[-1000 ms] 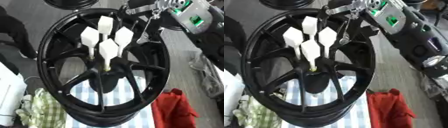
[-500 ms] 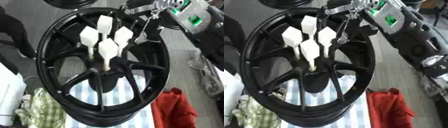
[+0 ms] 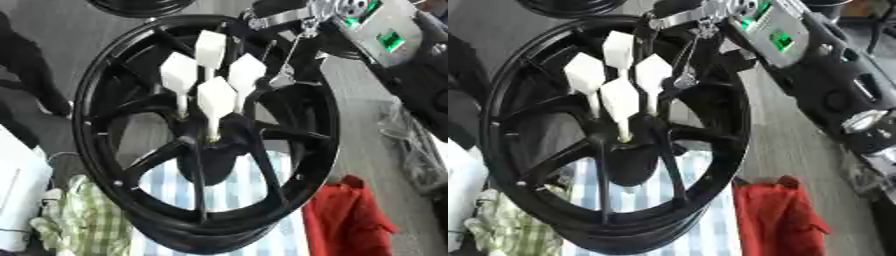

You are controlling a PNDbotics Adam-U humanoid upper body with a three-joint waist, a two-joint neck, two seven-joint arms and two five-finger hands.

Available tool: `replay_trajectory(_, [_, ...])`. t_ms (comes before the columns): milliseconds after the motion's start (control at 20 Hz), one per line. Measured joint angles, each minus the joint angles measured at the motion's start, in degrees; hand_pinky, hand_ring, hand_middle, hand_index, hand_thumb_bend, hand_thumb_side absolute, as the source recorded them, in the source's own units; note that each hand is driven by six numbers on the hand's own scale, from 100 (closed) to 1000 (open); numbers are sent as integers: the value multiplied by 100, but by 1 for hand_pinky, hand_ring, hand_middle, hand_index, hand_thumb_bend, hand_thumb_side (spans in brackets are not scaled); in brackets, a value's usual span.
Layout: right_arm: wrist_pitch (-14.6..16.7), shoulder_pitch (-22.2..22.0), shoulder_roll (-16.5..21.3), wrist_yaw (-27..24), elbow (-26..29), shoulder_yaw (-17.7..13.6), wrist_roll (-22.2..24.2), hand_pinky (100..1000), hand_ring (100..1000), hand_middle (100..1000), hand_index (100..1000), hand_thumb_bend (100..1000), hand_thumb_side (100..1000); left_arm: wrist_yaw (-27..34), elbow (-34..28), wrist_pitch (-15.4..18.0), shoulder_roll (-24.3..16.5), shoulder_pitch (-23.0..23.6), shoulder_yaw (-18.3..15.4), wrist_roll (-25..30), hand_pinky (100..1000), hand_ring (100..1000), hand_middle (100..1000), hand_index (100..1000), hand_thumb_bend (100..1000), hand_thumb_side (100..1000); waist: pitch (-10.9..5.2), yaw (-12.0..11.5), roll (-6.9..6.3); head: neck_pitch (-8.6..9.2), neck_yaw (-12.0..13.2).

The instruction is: Pull the pin out of the wheel hub.

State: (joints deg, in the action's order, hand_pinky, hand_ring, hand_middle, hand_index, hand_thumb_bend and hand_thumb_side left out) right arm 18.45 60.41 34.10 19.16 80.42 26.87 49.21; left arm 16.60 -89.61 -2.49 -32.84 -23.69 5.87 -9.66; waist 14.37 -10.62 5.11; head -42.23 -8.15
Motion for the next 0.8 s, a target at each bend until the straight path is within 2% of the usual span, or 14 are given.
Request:
replay_trajectory(550, [-3,-22,0,-83,0,-42,3,845,685,467,593,227,100,0,0,-2,-42,5,1,-1,692,767,753,770,100,863,11,-8,7,0,-23])
replay_trajectory(800, [-46,-46,0,-199,14,-147,46,806,615,385,505,155,100,0,0,-5,-43,41,1,2,692,767,753,770,100,863,12,-6,7,0,-25])
